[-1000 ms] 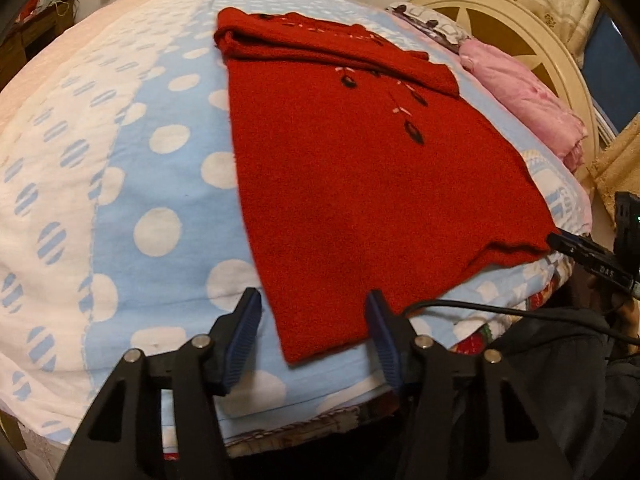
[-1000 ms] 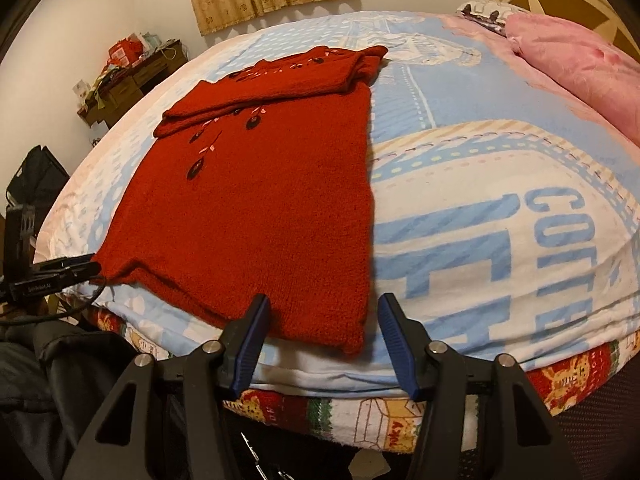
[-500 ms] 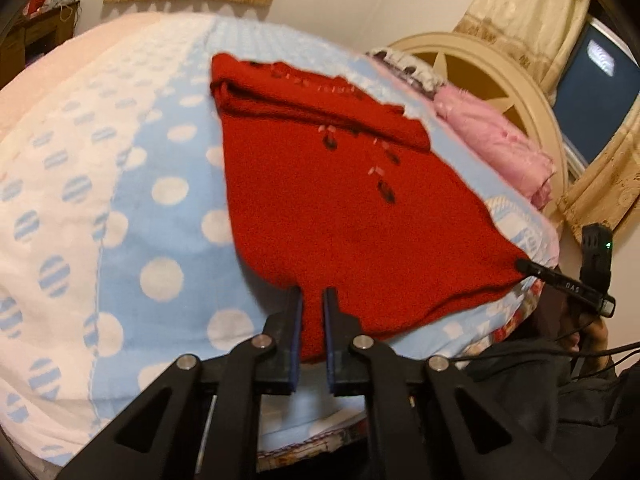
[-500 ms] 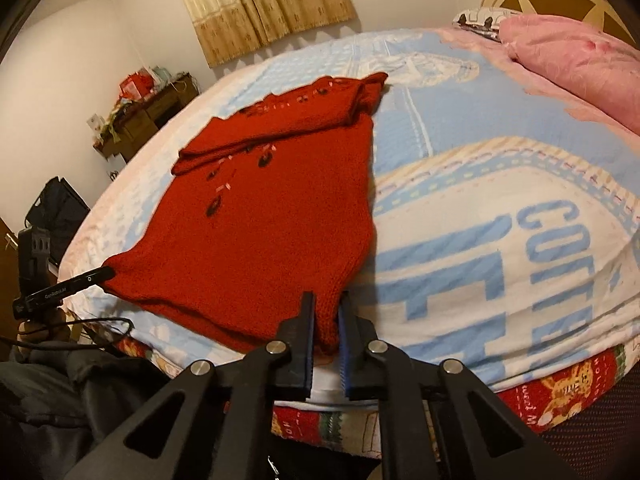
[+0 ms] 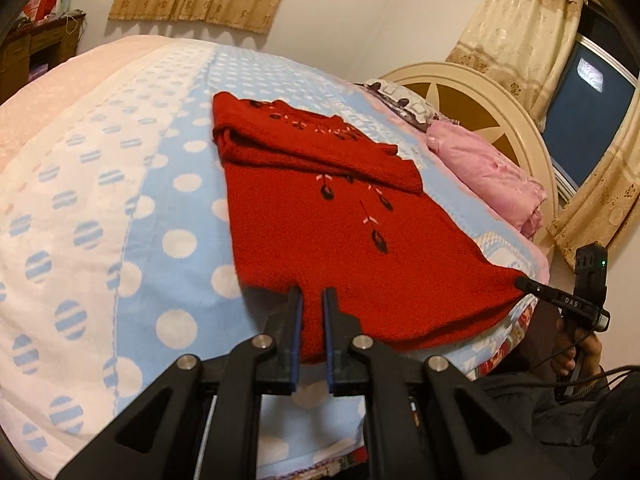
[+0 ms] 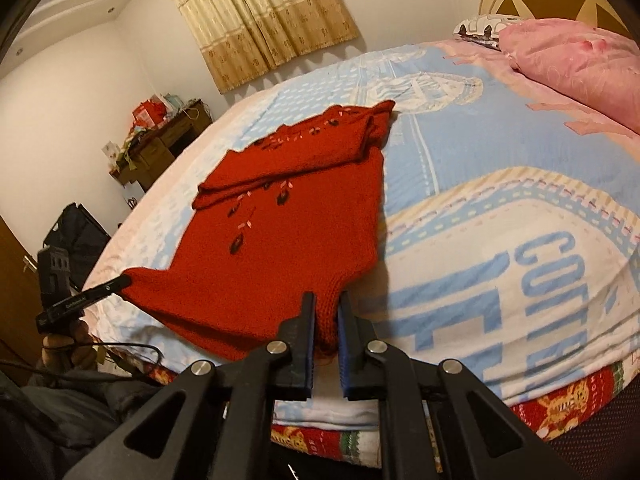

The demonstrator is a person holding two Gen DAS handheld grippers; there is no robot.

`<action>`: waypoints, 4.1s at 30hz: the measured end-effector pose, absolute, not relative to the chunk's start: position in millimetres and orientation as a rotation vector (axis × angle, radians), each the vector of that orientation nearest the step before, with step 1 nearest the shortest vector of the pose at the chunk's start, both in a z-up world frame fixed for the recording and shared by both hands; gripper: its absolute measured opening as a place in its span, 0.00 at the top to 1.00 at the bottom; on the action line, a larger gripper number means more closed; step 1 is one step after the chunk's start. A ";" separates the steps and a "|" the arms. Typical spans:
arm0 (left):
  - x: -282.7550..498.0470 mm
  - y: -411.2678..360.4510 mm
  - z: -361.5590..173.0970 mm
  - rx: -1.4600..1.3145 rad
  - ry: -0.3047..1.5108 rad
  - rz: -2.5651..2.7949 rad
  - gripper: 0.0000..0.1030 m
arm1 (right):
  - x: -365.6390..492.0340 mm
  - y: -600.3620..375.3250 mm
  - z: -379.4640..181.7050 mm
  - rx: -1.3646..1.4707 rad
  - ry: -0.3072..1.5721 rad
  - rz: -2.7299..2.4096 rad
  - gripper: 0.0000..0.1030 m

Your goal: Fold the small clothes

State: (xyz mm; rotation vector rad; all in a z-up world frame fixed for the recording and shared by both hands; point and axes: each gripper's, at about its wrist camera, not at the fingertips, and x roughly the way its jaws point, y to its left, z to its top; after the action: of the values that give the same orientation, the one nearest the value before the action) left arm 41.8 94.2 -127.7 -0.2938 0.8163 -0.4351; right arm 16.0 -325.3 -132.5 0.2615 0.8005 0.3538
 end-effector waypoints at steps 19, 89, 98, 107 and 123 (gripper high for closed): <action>109.7 95.9 -66.1 -0.255 0.642 -0.447 0.92 | 98.3 -319.3 -58.0 0.260 0.675 0.391 0.92; 355.7 88.5 -113.7 -0.061 0.765 -0.156 0.37 | 421.4 -239.6 -136.8 0.040 0.968 0.315 0.26; 336.1 68.8 -150.4 0.069 0.871 -0.099 0.37 | 373.4 -232.2 -165.0 -0.064 1.020 0.292 0.26; 310.5 73.9 -158.6 0.035 0.831 -0.096 0.33 | 322.8 -227.9 -148.3 -0.090 0.940 0.280 0.26; 261.9 48.0 -158.9 0.093 0.789 -0.136 0.32 | 277.7 -208.9 -174.8 -0.108 0.909 0.244 0.26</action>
State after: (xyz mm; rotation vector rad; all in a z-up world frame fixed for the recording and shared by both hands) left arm 261.9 48.0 -158.9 0.0935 0.7891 -0.1361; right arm 277.7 -208.9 -174.8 -0.1084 0.9087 0.2441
